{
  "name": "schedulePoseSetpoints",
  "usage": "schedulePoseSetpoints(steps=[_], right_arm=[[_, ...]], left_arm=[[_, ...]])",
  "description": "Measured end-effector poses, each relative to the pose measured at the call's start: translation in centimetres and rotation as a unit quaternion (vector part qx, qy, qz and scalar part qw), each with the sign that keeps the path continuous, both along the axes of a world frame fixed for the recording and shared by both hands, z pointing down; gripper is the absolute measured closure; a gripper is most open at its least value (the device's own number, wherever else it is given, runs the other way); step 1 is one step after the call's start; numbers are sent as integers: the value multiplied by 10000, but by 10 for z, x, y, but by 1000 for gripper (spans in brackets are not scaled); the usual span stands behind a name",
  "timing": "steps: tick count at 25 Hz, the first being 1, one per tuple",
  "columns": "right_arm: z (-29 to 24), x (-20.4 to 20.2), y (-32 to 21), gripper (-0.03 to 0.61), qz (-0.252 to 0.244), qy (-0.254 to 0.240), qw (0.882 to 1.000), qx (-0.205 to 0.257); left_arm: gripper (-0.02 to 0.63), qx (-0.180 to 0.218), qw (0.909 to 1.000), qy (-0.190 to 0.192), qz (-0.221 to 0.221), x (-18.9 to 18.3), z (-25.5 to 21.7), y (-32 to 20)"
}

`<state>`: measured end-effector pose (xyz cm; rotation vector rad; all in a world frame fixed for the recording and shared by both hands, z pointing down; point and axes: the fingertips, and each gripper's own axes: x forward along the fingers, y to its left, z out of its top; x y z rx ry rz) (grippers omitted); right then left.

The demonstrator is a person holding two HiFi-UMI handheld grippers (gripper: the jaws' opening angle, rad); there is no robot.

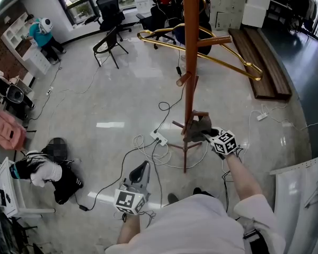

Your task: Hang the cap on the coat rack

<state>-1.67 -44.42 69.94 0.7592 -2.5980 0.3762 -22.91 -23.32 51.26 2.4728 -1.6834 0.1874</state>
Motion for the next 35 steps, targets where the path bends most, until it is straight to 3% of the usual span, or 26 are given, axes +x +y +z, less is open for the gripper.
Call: schedulePoseSetpoints(steps=[8, 9, 11, 16, 24, 35], right_arm=[[-1, -1, -1, 534, 97, -15, 10000, 13], [0, -1, -1, 507, 118, -31, 9999, -1], [1, -1, -2, 377, 222, -57, 9997, -30], [2, 6, -3, 294, 466, 91, 9988, 114], [-4, 13, 1, 284, 683, 9, 9975, 194], [-48, 22, 26, 284, 803, -149, 9944, 666]], left_arm=[[603, -66, 10000, 24, -46, -6, 5, 4], [603, -61, 10000, 26, -35, -6, 5, 5], [603, -43, 10000, 23, -13, -5, 5, 5], [603, -14, 10000, 12, 47, -2, 3, 7], [604, -7, 10000, 16, 50, -10, 4, 13], [603, 65, 9997, 39, 224, -10, 3, 19]])
